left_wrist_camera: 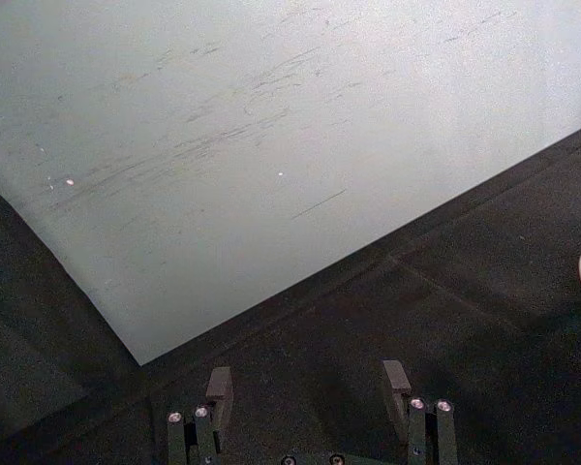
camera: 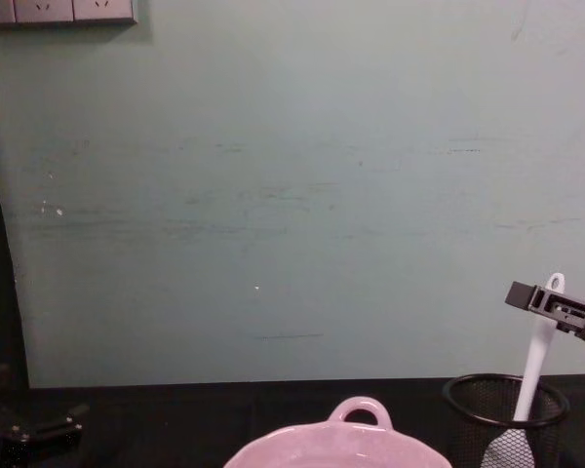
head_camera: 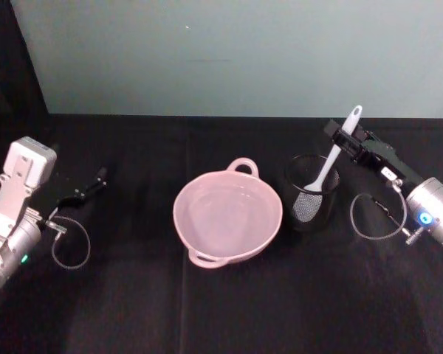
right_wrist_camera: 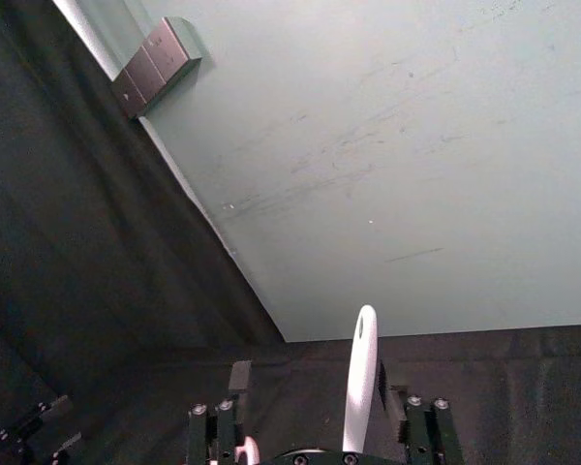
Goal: Use the one hand to pick up the spoon and stir the clear water in the bowl.
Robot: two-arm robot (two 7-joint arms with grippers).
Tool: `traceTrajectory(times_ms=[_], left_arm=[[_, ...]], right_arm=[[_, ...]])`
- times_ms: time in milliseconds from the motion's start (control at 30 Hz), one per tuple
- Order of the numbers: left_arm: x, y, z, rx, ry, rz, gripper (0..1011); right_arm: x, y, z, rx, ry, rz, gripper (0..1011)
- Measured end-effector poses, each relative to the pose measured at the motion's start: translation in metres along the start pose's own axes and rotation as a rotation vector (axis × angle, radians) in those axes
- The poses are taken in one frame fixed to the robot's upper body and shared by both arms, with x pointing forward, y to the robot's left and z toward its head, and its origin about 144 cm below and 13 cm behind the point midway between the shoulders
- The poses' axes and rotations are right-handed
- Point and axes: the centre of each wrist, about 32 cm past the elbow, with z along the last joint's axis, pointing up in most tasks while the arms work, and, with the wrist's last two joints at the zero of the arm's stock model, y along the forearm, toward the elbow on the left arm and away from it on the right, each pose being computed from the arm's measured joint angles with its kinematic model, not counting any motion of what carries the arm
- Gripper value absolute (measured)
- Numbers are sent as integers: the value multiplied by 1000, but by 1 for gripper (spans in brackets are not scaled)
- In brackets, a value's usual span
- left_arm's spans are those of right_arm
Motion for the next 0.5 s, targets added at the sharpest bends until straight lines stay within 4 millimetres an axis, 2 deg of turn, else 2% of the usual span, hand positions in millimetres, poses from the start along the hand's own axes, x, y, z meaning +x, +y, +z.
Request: traceTrajectory(times_ms=[233,500], left_arm=[[0,0,0,0,0,0,1011],[0,0,0,0,0,0,1011]], right_arm=[[0,1,0,-9,-66,15,998],[3,-2,-3,-19,-342,16,1002]])
